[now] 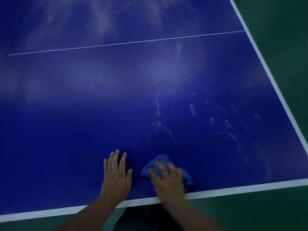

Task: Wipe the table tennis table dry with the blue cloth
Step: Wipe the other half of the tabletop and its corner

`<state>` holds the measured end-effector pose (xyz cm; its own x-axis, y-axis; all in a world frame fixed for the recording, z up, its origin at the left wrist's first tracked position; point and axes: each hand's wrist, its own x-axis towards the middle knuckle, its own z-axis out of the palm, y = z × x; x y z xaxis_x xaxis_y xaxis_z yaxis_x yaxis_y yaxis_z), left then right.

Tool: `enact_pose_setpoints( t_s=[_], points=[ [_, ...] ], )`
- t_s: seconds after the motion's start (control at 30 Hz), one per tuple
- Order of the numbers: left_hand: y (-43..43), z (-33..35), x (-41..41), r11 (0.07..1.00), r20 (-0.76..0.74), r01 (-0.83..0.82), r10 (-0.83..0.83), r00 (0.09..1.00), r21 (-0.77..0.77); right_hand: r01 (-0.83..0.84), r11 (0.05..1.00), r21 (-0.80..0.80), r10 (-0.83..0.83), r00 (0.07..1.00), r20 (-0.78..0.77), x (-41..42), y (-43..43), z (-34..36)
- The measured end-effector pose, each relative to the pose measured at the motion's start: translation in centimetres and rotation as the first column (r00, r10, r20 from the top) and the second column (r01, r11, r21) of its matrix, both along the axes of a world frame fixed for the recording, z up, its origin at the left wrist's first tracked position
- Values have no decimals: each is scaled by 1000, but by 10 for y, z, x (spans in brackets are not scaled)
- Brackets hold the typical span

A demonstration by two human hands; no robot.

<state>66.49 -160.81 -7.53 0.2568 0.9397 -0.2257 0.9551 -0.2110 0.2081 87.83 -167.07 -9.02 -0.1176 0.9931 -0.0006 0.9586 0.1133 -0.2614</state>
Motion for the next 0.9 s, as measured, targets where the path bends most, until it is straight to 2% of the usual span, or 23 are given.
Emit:
enact_pose_setpoints(
  t_s=[0.1, 0.2, 0.27, 0.3, 0.37, 0.43, 0.53, 0.67, 0.8, 0.87, 0.9],
  points=[
    [19, 0, -18, 999, 3, -49, 49, 999, -1, -231, 973, 9, 231, 972, -36, -59, 17, -3],
    [38, -1, -31, 999, 14, -35, 36, 999, -17, -266, 961, 75, 266, 964, 5, -46, 69, -7],
    [55, -3, -39, 997, -16, 76, -76, 997, -15, -116, 989, 94, 108, 990, 85, -11, 124, -5],
    [64, -4, -40, 990, -40, 139, -139, 989, -7, 42, 995, 91, -53, 992, 114, 13, 150, -4],
    [83, -5, -39, 978, -81, 210, -208, 975, 18, 345, 938, 42, -347, 931, 114, 57, 184, 6],
    [106, -7, -35, 980, -98, 199, -196, 976, 21, 451, 892, 31, -452, 888, 90, 75, 180, 12],
    [149, -12, -26, 980, -133, 197, -192, 972, 26, 403, 914, 50, -406, 908, 102, 49, 135, 11],
    [185, -15, -24, 984, -146, 170, -175, 974, -47, 43, 998, 36, -45, 996, 76, -40, 88, 0],
    [184, -17, -25, 984, -129, 172, -177, 976, -44, -132, 989, 59, 128, 989, 81, -62, 136, -4],
    [186, -18, -24, 983, -115, 179, -184, 976, -47, -60, 995, 82, 47, 986, 160, -28, 191, -10],
    [187, -17, -24, 982, -108, 180, -185, 977, -53, 93, 992, 86, -107, 979, 175, -3, 219, -8]
  ],
)
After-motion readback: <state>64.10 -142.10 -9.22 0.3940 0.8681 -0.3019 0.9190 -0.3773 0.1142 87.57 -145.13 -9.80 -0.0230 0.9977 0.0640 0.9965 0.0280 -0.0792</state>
